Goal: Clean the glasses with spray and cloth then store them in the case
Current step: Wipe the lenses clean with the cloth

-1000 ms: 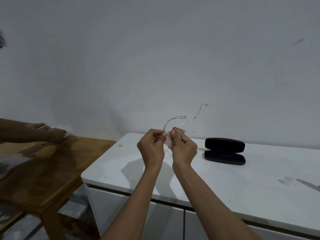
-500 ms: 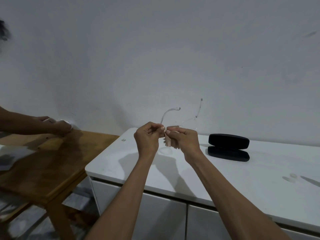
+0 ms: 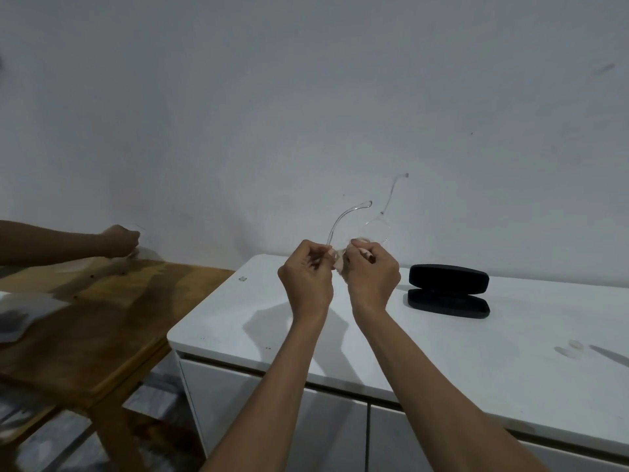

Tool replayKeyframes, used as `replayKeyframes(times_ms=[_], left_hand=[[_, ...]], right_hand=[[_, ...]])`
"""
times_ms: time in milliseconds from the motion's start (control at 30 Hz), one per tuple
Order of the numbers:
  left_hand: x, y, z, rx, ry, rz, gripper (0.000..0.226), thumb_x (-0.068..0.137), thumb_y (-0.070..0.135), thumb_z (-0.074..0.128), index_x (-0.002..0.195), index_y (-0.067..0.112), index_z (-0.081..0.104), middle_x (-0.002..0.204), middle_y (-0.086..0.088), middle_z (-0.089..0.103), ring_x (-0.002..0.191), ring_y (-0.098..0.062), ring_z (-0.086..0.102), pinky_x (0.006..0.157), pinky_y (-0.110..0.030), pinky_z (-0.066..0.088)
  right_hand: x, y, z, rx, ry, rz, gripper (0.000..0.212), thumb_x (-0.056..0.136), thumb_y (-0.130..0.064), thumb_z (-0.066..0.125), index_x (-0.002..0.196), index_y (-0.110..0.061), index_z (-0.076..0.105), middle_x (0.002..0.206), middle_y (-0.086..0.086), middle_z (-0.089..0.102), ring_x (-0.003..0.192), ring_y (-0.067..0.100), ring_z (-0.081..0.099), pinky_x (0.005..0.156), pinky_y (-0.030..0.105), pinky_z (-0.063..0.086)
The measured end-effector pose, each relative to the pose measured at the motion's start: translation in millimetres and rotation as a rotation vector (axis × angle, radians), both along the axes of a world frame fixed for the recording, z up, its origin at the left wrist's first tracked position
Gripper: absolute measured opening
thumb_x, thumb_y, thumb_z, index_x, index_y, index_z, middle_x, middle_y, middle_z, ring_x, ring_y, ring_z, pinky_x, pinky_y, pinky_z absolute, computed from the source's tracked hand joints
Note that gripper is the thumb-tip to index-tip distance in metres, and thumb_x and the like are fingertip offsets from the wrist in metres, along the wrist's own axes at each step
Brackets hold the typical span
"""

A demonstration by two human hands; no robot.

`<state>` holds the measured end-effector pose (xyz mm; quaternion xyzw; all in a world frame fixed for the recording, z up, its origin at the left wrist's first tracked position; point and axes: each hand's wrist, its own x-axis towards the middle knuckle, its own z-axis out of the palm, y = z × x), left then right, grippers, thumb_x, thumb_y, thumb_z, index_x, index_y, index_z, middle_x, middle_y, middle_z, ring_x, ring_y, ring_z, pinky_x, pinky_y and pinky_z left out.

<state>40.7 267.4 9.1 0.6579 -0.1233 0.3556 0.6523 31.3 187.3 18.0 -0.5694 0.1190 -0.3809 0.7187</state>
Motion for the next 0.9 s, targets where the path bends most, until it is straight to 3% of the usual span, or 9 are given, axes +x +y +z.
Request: replayKeyframes(times_ms=[67, 200, 367, 467, 600, 700, 800, 900], left_hand=[[-1.4, -4.0, 2.7, 0.016, -0.03, 0.002, 0.007, 0.086, 0.003, 0.077, 0.082, 0.004, 0.071, 0.074, 0.001, 0.074, 0.07, -0.01, 0.072, 0.07, -0.035, 0.063], [-2.4, -7.2, 5.7, 0.036, -0.054, -0.019, 0.006, 0.086, 0.001, 0.075, 0.081, 0.002, 0.071, 0.073, 0.0, 0.074, 0.07, -0.013, 0.073, 0.069, -0.032, 0.063], [3.2, 3.2, 6.1, 0.003, -0.019, -0.07, 0.005, 0.085, -0.001, 0.076, 0.083, -0.002, 0.071, 0.077, -0.005, 0.075, 0.073, -0.014, 0.074, 0.071, -0.028, 0.061], [6.0, 11.1, 4.5, -0.038, 0.023, -0.116, 0.005, 0.085, -0.001, 0.076, 0.083, -0.003, 0.071, 0.079, -0.009, 0.076, 0.075, -0.018, 0.075, 0.072, -0.027, 0.06], [6.4, 18.5, 1.7, -0.045, 0.066, -0.178, 0.005, 0.085, -0.001, 0.076, 0.084, -0.003, 0.071, 0.078, -0.015, 0.075, 0.071, -0.028, 0.075, 0.066, -0.031, 0.062], [6.9, 22.2, -2.8, -0.033, 0.085, -0.188, 0.005, 0.085, 0.0, 0.076, 0.083, 0.001, 0.072, 0.075, -0.017, 0.073, 0.069, -0.031, 0.073, 0.065, -0.029, 0.062], [7.0, 22.7, -7.9, -0.005, 0.096, -0.134, 0.004, 0.084, 0.003, 0.078, 0.084, 0.006, 0.075, 0.073, -0.01, 0.074, 0.068, -0.023, 0.073, 0.066, -0.026, 0.06], [9.0, 22.7, -10.2, 0.023, 0.123, -0.061, 0.008, 0.082, 0.004, 0.079, 0.081, 0.011, 0.076, 0.071, -0.004, 0.074, 0.066, -0.017, 0.072, 0.071, -0.029, 0.059]], right_hand=[[5.3, 2.6, 2.3, 0.069, -0.014, 0.004, 0.019, 0.083, -0.004, 0.07, 0.078, -0.02, 0.076, 0.084, -0.009, 0.077, 0.076, 0.009, 0.072, 0.077, 0.04, 0.065], [11.0, 2.5, 5.7, 0.203, -0.039, 0.08, 0.018, 0.082, -0.001, 0.073, 0.08, -0.018, 0.079, 0.094, -0.007, 0.078, 0.094, 0.02, 0.076, 0.079, 0.039, 0.064], [10.2, -13.1, 4.4, 0.063, 0.029, 0.316, 0.014, 0.083, -0.003, 0.075, 0.082, -0.015, 0.082, 0.09, 0.006, 0.078, 0.08, 0.021, 0.074, 0.069, 0.029, 0.062], [4.1, -23.0, 7.4, -0.068, 0.055, 0.44, 0.009, 0.086, 0.001, 0.071, 0.087, -0.004, 0.079, 0.077, 0.004, 0.071, 0.055, 0.015, 0.058, 0.05, 0.022, 0.045], [-1.7, -35.2, 4.4, -0.177, 0.09, 0.568, 0.011, 0.087, -0.002, 0.071, 0.089, 0.008, 0.075, 0.065, 0.009, 0.067, 0.048, 0.016, 0.05, 0.047, 0.023, 0.038], [-3.9, -38.3, 1.5, -0.211, 0.138, 0.573, 0.011, 0.087, -0.004, 0.071, 0.085, 0.006, 0.075, 0.062, 0.013, 0.065, 0.046, 0.018, 0.048, 0.046, 0.026, 0.036], [-5.0, -39.7, -2.6, -0.23, 0.142, 0.539, 0.012, 0.084, -0.002, 0.071, 0.078, 0.008, 0.074, 0.065, 0.023, 0.065, 0.047, 0.024, 0.048, 0.047, 0.028, 0.037], [-4.7, -41.3, -9.9, -0.217, 0.145, 0.471, 0.01, 0.082, -0.003, 0.073, 0.075, 0.003, 0.076, 0.059, 0.019, 0.064, 0.047, 0.025, 0.048, 0.046, 0.028, 0.038]])
